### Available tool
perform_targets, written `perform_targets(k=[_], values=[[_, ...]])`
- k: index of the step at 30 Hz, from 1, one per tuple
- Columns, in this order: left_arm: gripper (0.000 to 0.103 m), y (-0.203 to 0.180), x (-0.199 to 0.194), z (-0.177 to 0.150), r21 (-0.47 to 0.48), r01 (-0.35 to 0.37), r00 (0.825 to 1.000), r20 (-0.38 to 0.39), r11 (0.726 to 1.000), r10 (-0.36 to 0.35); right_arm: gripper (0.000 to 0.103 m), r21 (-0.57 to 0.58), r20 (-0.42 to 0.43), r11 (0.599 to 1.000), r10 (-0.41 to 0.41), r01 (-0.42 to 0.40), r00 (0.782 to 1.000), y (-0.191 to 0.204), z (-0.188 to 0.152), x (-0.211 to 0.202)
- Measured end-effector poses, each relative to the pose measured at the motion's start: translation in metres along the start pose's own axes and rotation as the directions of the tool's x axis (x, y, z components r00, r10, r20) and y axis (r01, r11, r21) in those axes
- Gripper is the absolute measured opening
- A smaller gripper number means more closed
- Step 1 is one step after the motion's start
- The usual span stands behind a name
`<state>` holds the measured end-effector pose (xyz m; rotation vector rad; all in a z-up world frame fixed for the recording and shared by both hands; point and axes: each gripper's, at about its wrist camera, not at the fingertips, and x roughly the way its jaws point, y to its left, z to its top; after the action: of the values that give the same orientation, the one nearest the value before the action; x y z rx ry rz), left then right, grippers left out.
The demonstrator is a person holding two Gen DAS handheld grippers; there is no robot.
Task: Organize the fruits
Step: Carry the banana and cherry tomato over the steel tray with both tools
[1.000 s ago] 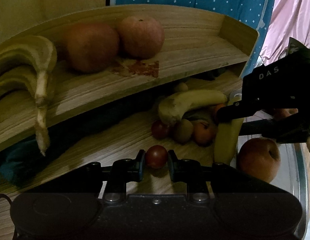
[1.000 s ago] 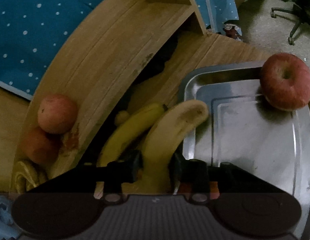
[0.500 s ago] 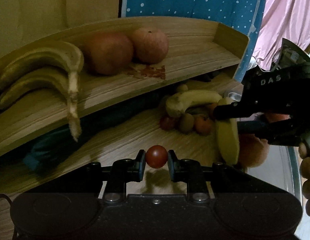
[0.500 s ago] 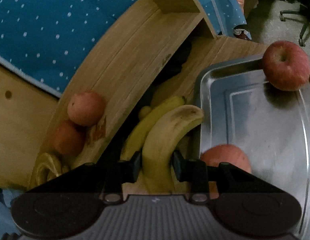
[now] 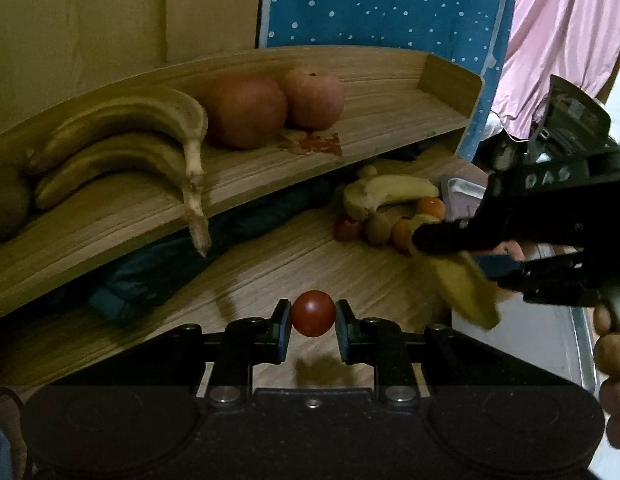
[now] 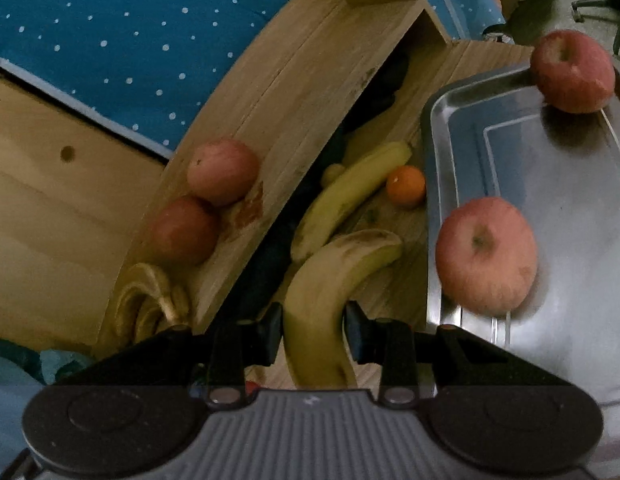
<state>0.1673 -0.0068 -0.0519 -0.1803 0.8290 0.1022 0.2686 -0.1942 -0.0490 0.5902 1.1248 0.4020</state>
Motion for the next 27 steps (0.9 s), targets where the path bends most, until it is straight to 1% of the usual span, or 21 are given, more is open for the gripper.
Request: perform_targets(k=[2,6,11,16,21,25,27], values=[[0.025,0.000,-0.002,-0.002,0.006,0.006,1.000,-0.001,1.000,-0.006,0.036,0.011,-0.005,1.000,0.000,0.000,1.000,-0.002,-0.005,0.000],[0.025,0.000,-0.008,-0.007,0.012,0.017,1.000,-0.003,1.000,-0.017,0.036,0.057,-0.020,0.998,0.029,-0.028,0.999,-0.009,-0.014,-0.003],[0.025,-0.005,-0.012,-0.007,0.035,0.030,1.000,0.003,0.999,-0.031,0.036,0.101,-0.018,0.990,0.097,-0.095,0.995,-0.013,-0.020,-0.014],[0.025,-0.012,-0.014,-0.005,0.053,0.047,0.999,0.011,0.997,-0.048,0.036,0.110,-0.005,0.984,0.138,-0.137,0.990,-0.014,-0.022,-0.031],[0.025,-0.027,-0.015,-0.001,0.078,0.086,0.996,0.017,0.993,-0.087,0.036,0.106,0.037,0.978,0.179,-0.182,0.983,-0.015,-0.015,-0.058],[0.025,-0.047,-0.011,0.003,0.109,0.136,0.990,0.017,0.985,-0.139,0.036,0.088,0.086,0.980,0.171,-0.179,0.981,-0.018,-0.004,-0.080],[0.025,-0.059,-0.008,0.005,0.128,0.171,0.985,0.013,0.977,-0.174,0.036,0.083,0.112,0.982,0.160,-0.169,0.981,-0.022,0.004,-0.090]])
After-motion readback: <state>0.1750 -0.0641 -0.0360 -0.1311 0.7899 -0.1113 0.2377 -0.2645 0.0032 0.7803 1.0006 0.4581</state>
